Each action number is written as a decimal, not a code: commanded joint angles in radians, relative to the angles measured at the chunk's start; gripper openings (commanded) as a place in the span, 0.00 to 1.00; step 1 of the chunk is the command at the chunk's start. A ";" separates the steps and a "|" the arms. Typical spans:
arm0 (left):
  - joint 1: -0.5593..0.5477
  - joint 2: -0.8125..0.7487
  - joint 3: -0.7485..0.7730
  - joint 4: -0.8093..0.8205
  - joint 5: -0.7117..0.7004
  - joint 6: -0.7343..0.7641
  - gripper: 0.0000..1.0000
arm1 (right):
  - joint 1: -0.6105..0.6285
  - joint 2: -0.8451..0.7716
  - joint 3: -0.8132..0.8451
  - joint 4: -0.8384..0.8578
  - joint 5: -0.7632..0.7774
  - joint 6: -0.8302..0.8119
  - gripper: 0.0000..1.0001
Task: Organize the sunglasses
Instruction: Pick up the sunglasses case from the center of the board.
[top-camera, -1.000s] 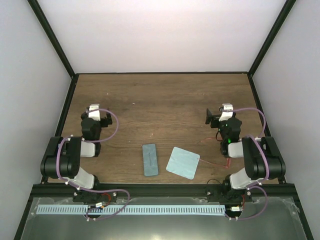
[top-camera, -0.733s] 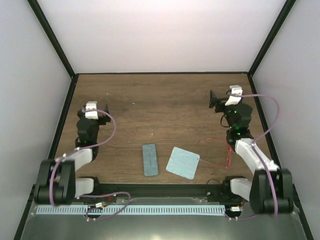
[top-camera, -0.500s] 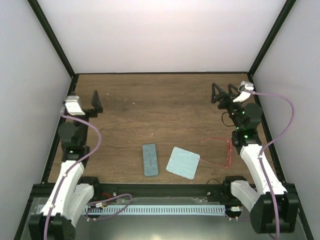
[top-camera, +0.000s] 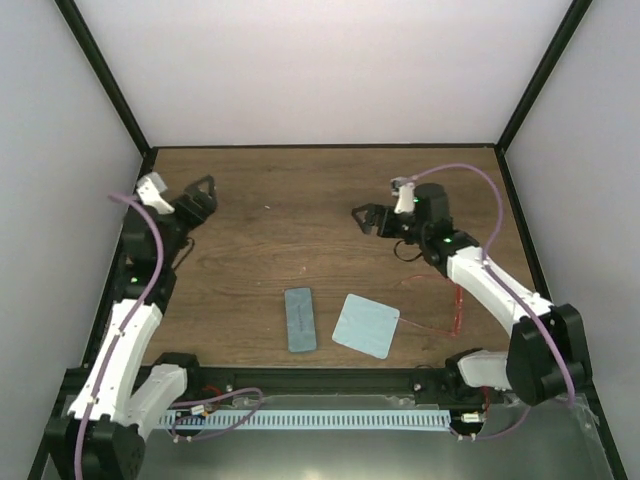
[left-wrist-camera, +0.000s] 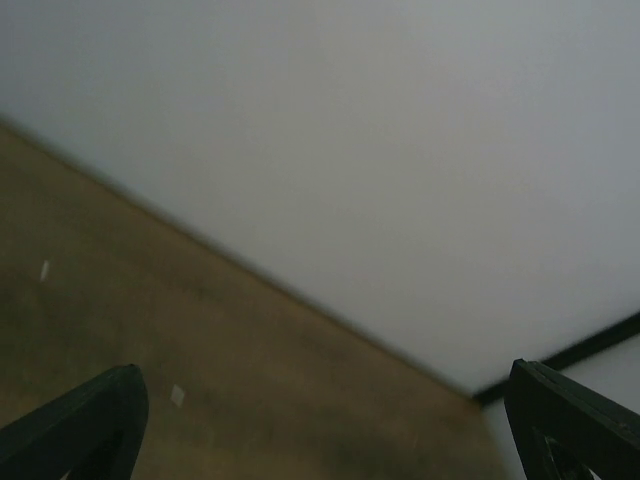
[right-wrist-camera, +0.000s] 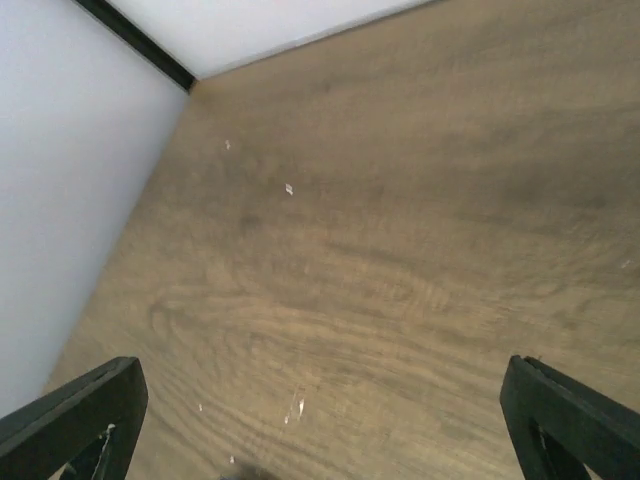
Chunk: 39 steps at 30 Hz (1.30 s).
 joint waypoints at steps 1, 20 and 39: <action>-0.076 0.024 -0.101 -0.025 0.027 -0.033 1.00 | 0.217 0.079 0.150 -0.216 0.295 -0.084 1.00; -0.454 0.270 -0.091 -0.077 -0.410 0.076 1.00 | 0.126 -0.160 -0.134 -0.061 0.441 0.067 0.89; -0.453 0.393 -0.031 -0.149 -0.500 0.060 1.00 | 0.657 0.369 0.236 -0.314 0.693 -0.002 0.98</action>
